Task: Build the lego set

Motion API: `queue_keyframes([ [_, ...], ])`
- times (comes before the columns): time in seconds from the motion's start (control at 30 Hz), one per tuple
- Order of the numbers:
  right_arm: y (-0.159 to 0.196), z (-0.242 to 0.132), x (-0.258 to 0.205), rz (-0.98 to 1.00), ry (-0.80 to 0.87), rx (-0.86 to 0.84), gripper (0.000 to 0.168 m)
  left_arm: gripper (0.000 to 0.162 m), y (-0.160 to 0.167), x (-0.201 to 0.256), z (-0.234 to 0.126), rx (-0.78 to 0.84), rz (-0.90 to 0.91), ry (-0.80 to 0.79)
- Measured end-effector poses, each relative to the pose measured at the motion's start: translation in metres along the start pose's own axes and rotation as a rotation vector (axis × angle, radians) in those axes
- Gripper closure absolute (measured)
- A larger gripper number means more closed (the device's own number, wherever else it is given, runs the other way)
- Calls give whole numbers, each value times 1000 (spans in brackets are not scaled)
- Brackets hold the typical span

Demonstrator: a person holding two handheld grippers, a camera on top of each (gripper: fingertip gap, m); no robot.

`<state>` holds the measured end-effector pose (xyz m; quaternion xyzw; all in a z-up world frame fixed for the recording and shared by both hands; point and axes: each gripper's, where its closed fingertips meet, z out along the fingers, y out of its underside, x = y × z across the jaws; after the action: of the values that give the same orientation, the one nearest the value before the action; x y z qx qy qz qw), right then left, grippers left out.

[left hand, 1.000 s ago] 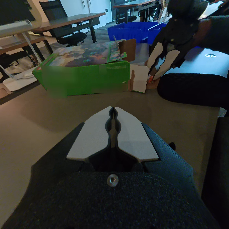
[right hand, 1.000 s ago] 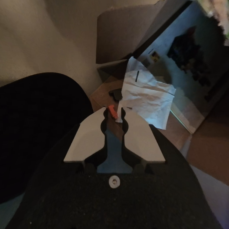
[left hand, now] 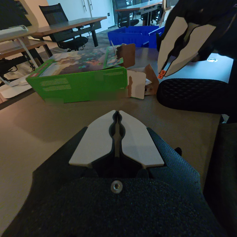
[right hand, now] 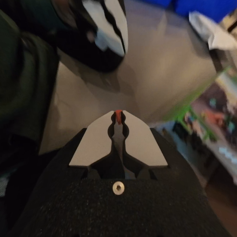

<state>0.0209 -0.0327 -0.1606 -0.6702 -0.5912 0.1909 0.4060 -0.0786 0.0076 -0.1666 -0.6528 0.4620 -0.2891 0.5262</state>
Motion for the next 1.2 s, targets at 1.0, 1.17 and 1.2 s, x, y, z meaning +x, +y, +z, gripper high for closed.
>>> queue_keyframes([
  [1.0,-28,202,54,-402,43,-402,142,162,14,-74,-66,45,-107,-268],
  [1.17,-82,135,48,-259,125,-175,134,162,16,-66,-59,47,-98,-229],
  [1.2,-90,108,54,-221,166,-122,136,162,16,-63,-57,45,-86,-219],
])
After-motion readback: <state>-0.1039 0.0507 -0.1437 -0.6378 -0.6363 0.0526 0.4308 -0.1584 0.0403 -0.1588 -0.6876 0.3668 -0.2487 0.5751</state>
